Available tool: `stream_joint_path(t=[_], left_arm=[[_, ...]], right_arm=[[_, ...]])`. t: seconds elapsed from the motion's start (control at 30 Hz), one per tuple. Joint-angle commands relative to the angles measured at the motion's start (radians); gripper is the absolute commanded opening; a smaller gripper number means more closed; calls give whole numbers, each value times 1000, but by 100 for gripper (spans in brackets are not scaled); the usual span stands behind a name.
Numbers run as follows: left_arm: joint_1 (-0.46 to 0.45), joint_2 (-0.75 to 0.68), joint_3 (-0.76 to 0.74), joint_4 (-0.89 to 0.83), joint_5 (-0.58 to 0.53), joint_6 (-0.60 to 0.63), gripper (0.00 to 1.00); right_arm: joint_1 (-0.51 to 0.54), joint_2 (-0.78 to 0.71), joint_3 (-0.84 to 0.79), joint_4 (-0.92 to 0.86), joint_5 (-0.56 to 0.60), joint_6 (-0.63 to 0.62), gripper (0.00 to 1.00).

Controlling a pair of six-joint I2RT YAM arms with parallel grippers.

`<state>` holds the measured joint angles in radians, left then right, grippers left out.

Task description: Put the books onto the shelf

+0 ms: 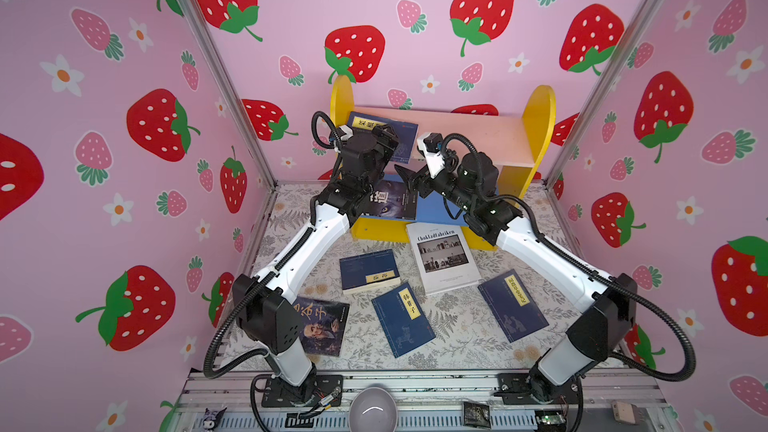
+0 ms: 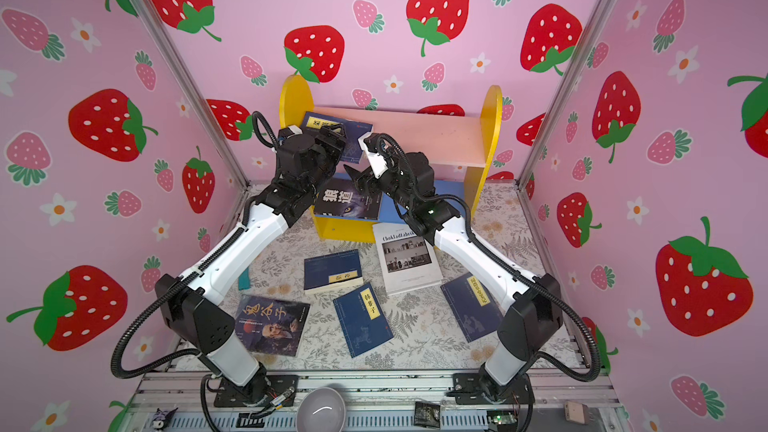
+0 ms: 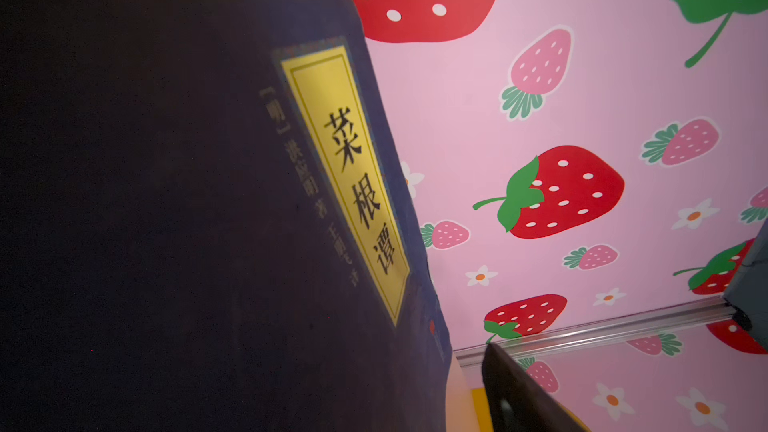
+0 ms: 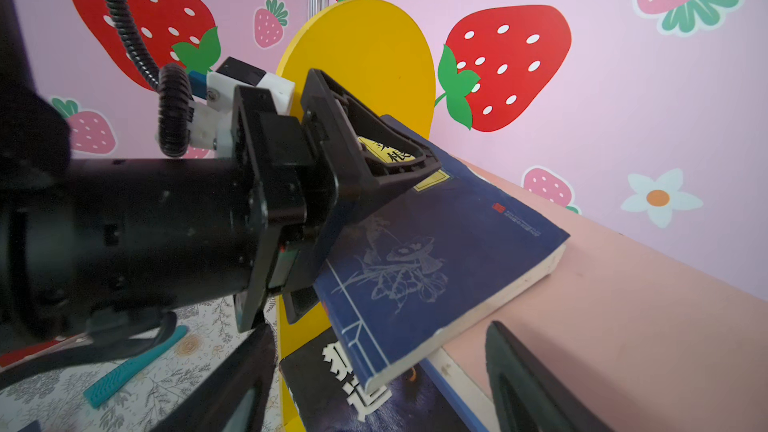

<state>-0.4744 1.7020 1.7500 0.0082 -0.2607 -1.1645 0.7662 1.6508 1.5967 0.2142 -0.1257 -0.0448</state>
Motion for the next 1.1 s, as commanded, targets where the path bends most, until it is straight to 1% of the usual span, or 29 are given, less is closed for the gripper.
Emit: stream_joint_path(t=[0.0, 0.1, 0.23, 0.4, 0.53, 0.63, 0.67, 0.77, 0.87, 0.93, 0.97, 1.03, 1.07], left_arm=[[10, 13, 49, 110, -1, -45, 85], [10, 18, 29, 153, 2, -68, 85], [8, 21, 19, 164, 10, -72, 85], [8, -4, -31, 181, 10, -73, 84], [9, -70, -115, 189, 19, -59, 85], [14, -168, -231, 188, 27, -30, 86], [18, -214, -279, 182, 26, -15, 86], [39, -365, -397, 123, 21, 53, 89], [61, -515, -468, 42, 4, 170, 90], [81, -586, -462, -32, -3, 277, 92], [95, -611, -443, -65, 8, 341, 93], [128, -617, -373, -130, 47, 457, 93], [153, -600, -311, -181, 87, 509, 93]], right_arm=[[8, 25, 9, 79, 45, -50, 80], [8, 58, 43, 80, 75, -58, 78], [8, 92, 72, 81, 107, -70, 74], [7, 128, 120, 48, 140, -69, 60], [8, 141, 128, 44, 179, -81, 56], [7, 145, 133, 41, 210, -102, 56], [7, 143, 131, 38, 213, -108, 57], [5, 128, 127, 39, 212, -112, 66], [3, 97, 131, 26, 191, -87, 78], [2, 73, 137, 0, 181, -46, 84], [2, 58, 140, -17, 181, -13, 85], [2, 34, 141, -41, 182, 66, 86], [2, 23, 144, -54, 181, 108, 87]])
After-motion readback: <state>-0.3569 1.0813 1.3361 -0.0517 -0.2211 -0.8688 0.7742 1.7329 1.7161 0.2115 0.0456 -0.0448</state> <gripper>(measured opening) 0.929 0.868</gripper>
